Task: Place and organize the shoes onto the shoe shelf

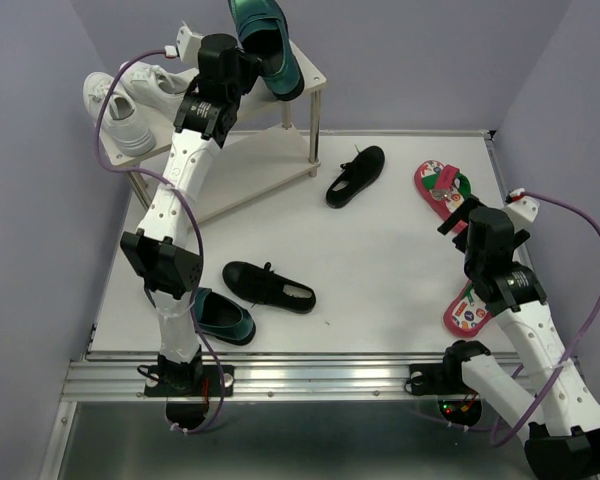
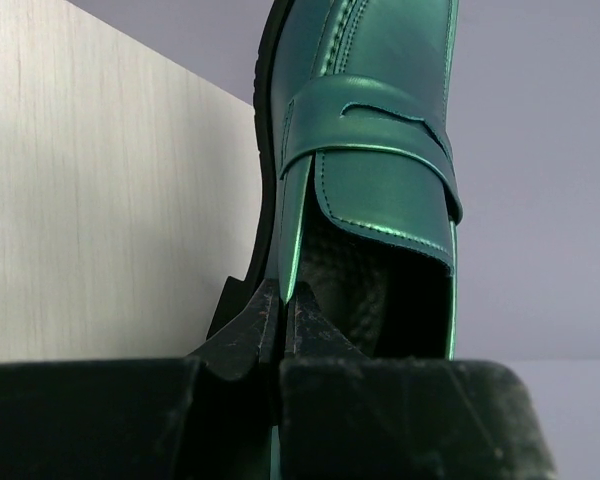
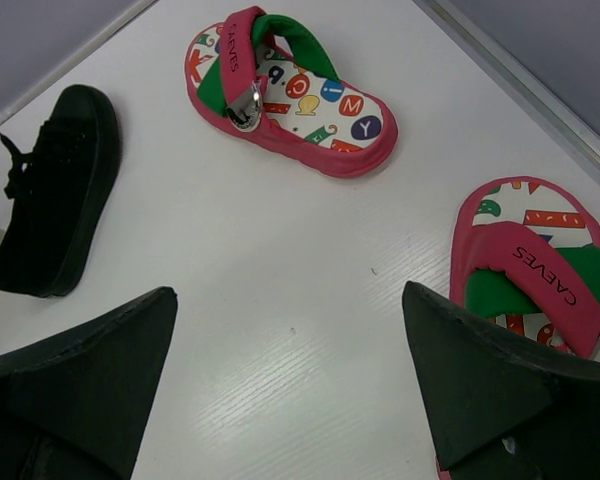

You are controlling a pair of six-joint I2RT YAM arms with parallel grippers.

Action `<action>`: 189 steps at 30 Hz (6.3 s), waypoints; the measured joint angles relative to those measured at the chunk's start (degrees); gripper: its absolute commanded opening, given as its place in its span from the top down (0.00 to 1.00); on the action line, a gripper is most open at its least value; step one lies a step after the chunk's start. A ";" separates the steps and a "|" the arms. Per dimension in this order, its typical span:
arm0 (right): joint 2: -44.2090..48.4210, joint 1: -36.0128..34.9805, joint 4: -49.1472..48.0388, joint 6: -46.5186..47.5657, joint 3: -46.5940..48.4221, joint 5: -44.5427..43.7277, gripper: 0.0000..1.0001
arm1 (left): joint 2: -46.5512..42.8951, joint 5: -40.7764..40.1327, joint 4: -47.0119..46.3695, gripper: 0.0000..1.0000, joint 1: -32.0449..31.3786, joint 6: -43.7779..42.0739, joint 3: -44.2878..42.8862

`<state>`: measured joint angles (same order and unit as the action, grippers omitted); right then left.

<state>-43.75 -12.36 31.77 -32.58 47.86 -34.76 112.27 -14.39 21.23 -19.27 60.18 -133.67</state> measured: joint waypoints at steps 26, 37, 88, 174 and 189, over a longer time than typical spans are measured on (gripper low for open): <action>1.79 0.00 2.54 -0.87 0.09 -0.39 0.00 | -0.11 -1.64 1.88 1.00 -2.08 4.42 0.13; 2.89 0.00 2.80 -1.33 0.09 -0.39 0.00 | -1.33 -2.58 2.84 1.00 -2.64 5.01 0.57; 1.25 0.00 3.78 -1.51 0.22 1.64 0.00 | -11.15 0.76 -5.81 0.10 -3.78 -13.75 6.60; 5.22 0.02 2.29 -1.95 -1.92 5.29 0.00 | -56.17 -10.27 32.00 0.27 -25.00 12.48 84.78; 6.58 0.00 2.69 -2.19 -1.92 5.73 0.00 | -54.66 -6.71 33.64 0.41 -25.03 22.75 92.11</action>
<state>-37.17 -12.36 34.46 -34.76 45.93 -29.04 57.60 -21.10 54.87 -44.29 82.94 -41.56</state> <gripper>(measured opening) 0.999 0.593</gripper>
